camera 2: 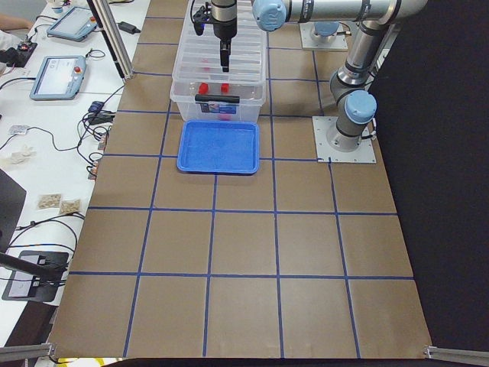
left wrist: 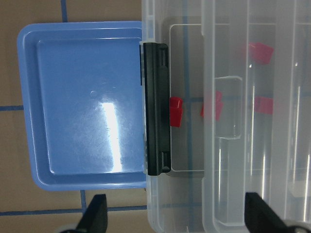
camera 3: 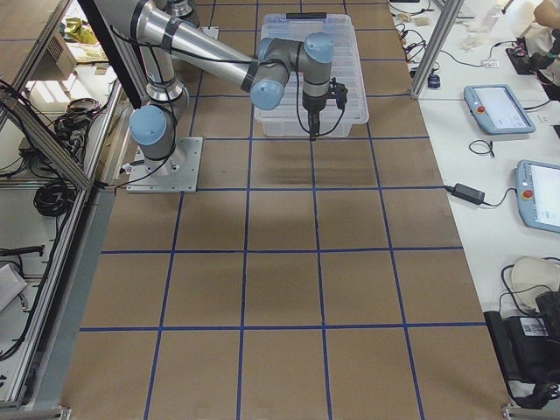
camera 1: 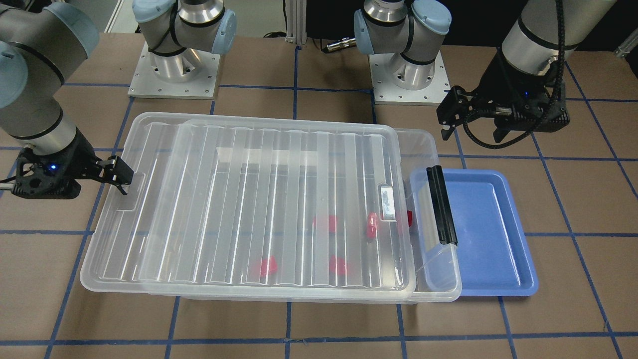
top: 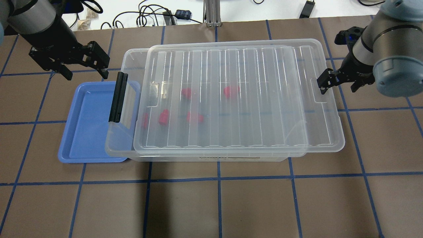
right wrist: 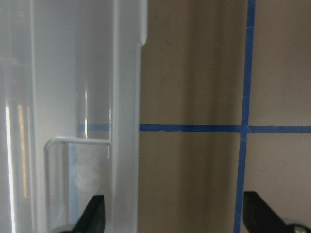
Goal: Place red block in blue tray from box
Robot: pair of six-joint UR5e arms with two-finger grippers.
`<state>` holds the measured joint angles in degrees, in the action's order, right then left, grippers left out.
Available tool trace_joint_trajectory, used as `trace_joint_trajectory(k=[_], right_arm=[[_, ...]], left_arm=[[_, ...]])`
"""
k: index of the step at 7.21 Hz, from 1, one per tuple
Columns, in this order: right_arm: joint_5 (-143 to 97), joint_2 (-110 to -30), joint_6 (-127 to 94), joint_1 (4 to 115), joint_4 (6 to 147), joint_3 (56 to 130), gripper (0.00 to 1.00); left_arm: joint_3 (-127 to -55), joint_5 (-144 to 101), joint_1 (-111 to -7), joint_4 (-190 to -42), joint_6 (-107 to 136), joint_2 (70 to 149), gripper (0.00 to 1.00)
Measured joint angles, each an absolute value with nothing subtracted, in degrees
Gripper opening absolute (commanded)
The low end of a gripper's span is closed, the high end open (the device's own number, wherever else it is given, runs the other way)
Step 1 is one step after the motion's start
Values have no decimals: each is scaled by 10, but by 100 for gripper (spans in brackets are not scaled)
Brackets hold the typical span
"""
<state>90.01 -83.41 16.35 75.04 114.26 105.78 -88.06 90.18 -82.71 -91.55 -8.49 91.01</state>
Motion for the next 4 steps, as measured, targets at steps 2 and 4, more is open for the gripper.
trace_joint_trajectory(k=[2, 4], right_arm=[[900, -834, 203, 721, 1146, 1058, 100], [900, -834, 243, 690, 1148, 1058, 100]], left_arm=[[-884, 915, -829, -910, -87, 918, 100], [-882, 918, -824, -903, -90, 921, 100]])
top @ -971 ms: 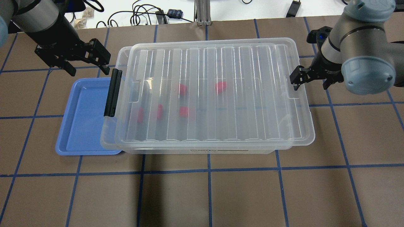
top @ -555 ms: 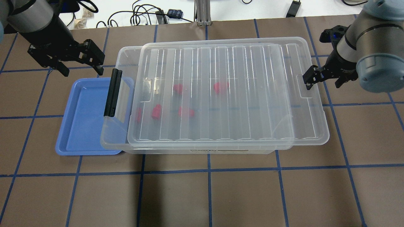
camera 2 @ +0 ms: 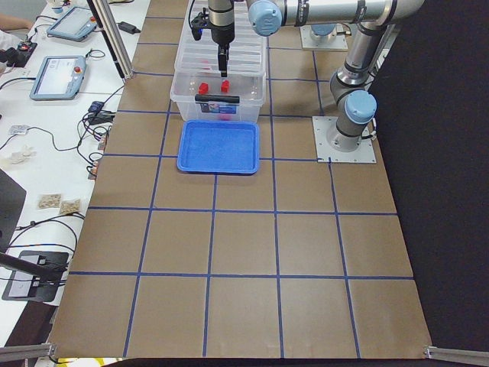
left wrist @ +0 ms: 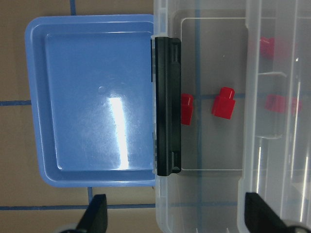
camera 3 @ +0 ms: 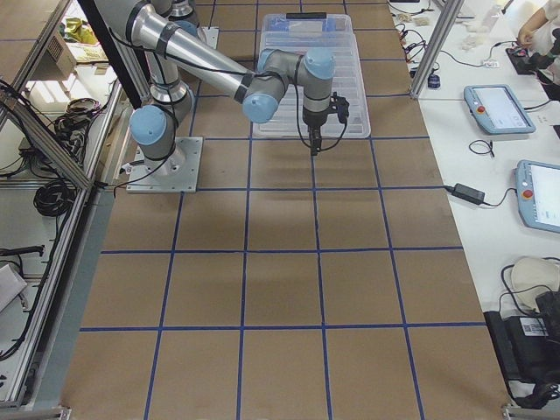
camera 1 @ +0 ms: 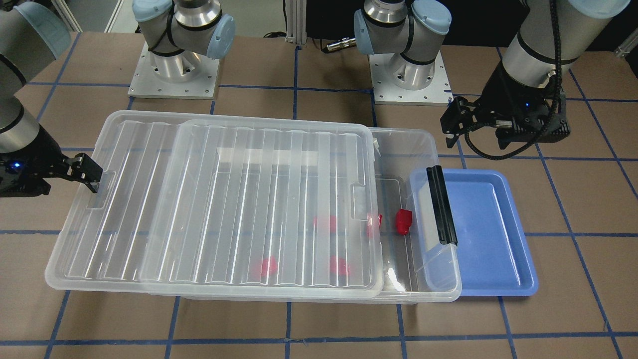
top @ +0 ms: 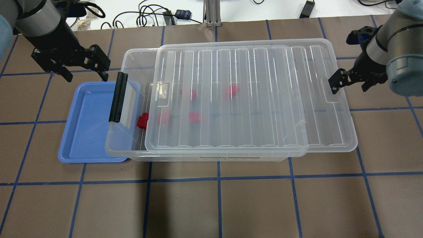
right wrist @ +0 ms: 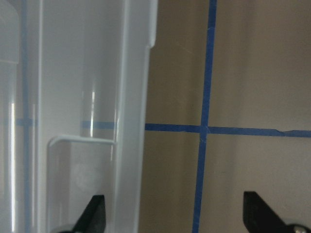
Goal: Place red block in blue tray from box
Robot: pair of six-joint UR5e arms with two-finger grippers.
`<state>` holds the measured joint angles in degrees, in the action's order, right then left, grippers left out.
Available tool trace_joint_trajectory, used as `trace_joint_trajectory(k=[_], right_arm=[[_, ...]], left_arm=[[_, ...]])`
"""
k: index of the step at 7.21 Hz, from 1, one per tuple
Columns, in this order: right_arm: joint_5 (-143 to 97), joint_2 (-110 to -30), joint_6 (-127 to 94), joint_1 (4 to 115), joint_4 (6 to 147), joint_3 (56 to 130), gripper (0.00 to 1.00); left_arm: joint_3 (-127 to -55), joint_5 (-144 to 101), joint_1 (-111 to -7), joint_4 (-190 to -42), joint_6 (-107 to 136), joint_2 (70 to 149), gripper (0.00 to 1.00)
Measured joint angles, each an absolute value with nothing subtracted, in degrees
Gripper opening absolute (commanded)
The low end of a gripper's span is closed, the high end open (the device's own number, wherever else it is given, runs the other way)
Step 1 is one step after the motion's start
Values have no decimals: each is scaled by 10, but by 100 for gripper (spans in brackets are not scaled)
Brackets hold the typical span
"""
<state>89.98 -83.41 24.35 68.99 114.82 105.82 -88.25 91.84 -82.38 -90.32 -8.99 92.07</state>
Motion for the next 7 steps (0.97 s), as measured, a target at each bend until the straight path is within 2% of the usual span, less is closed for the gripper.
trace_joint_trajectory(k=[7], right_arm=[[900, -834, 298, 635, 1149, 1055, 100]], left_arm=[[-886, 913, -841, -892, -53, 933, 100]])
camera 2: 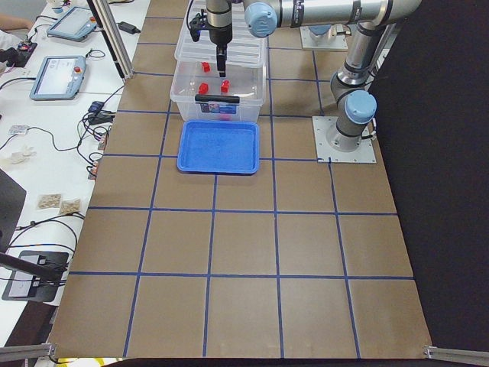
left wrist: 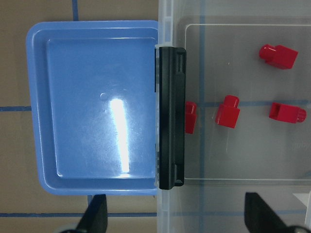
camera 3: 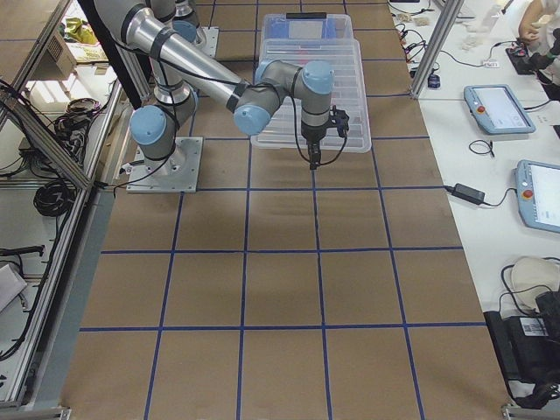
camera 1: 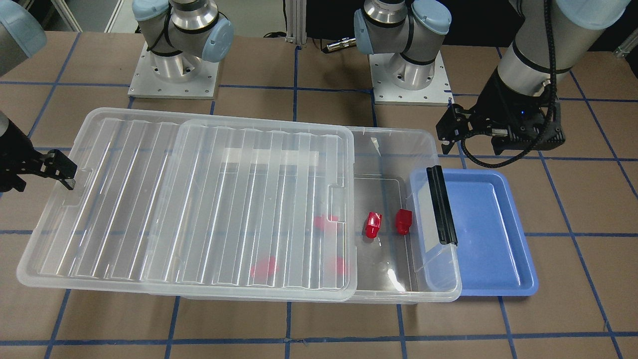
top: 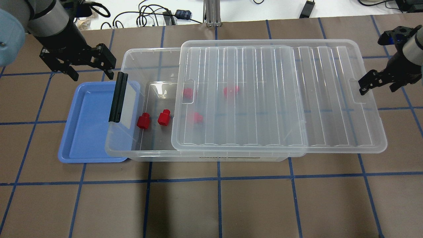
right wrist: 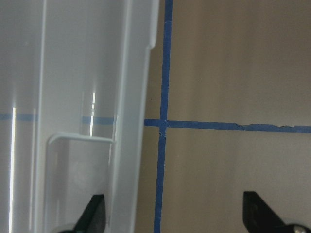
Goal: Place red block in blue tray from box
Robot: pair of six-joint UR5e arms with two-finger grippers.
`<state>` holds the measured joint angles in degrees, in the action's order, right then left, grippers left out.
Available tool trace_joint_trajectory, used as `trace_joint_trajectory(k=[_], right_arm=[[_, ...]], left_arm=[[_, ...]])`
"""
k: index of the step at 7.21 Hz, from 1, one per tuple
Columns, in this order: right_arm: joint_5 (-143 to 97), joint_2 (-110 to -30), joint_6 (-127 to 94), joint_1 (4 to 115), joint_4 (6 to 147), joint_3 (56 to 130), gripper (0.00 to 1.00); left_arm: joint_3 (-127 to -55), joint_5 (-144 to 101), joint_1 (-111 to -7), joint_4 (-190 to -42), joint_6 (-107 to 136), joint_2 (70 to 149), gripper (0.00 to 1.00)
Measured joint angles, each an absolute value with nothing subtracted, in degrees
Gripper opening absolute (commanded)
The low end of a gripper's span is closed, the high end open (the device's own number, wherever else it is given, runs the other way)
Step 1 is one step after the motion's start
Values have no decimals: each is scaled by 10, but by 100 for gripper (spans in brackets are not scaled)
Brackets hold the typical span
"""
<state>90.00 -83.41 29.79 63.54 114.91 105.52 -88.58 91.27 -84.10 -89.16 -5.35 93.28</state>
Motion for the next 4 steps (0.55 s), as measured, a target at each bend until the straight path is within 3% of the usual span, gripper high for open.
trace_joint_trajectory(k=[4], right_arm=[[906, -834, 337, 619, 1147, 1054, 100]], left_arm=[[-908, 876, -860, -879, -49, 936, 100]])
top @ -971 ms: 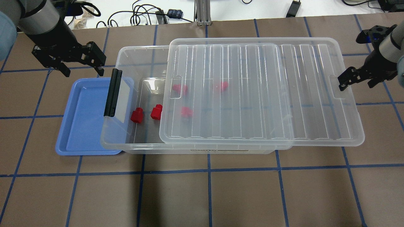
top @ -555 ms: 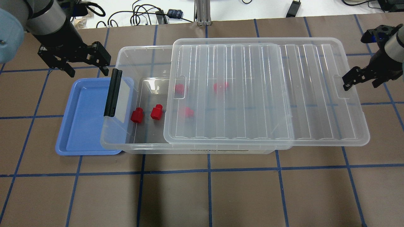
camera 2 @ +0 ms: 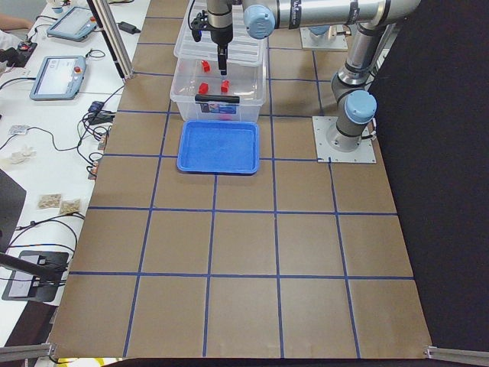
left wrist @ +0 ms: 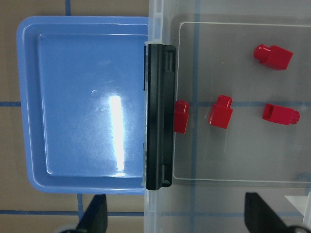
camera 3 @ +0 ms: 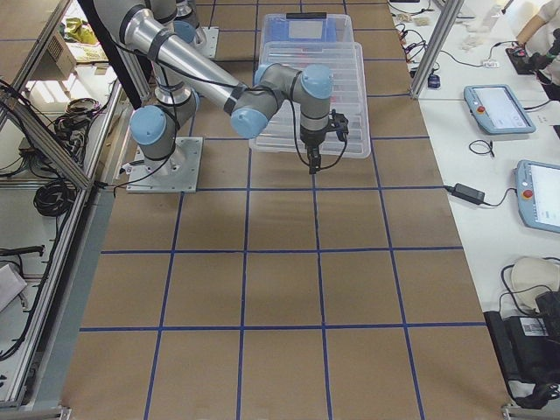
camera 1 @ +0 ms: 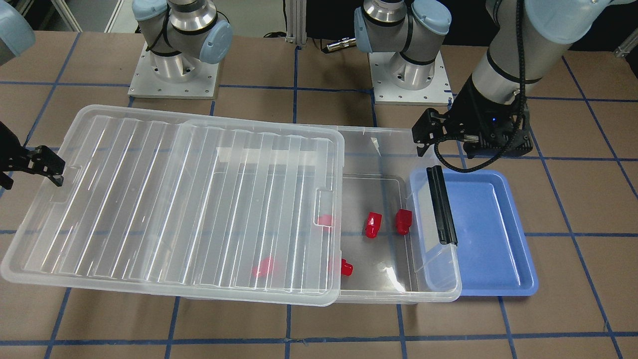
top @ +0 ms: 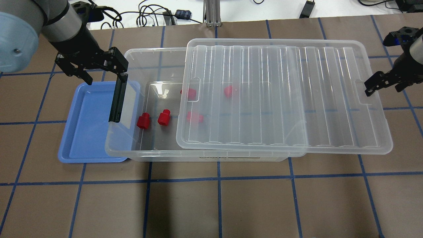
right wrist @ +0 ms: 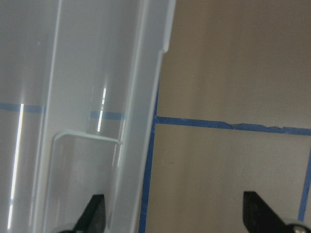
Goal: Place red block in blue tray from box
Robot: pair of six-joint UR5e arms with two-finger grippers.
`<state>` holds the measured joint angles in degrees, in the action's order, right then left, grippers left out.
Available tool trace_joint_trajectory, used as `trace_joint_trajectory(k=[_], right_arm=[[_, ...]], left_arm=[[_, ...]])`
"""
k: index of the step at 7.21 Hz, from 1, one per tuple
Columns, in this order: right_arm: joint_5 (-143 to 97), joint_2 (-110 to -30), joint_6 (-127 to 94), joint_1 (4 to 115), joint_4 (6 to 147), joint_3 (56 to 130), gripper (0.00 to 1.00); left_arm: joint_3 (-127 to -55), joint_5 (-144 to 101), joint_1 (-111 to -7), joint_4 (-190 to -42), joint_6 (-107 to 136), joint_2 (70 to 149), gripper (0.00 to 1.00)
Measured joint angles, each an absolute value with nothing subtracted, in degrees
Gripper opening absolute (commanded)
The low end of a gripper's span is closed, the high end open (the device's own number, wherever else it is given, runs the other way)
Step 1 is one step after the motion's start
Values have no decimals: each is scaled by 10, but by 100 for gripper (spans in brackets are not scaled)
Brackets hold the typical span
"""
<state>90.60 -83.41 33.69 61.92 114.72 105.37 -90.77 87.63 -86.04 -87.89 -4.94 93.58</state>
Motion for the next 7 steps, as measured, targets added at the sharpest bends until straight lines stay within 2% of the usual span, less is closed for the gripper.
trace_joint_trajectory(k=[2, 3, 4, 7], right_arm=[[911, -834, 348, 610, 1146, 1053, 100], [911, -834, 360, 608, 1147, 1053, 100], [911, -834, 367, 607, 1147, 1053, 100], [910, -833, 393, 604, 1148, 1052, 100]], left_arm=[[-947, 873, -890, -825, -54, 940, 97], [-962, 871, -902, -801, -57, 946, 93], [-970, 870, -911, -784, -60, 954, 85], [-1001, 869, -920, -718, -72, 985, 83]])
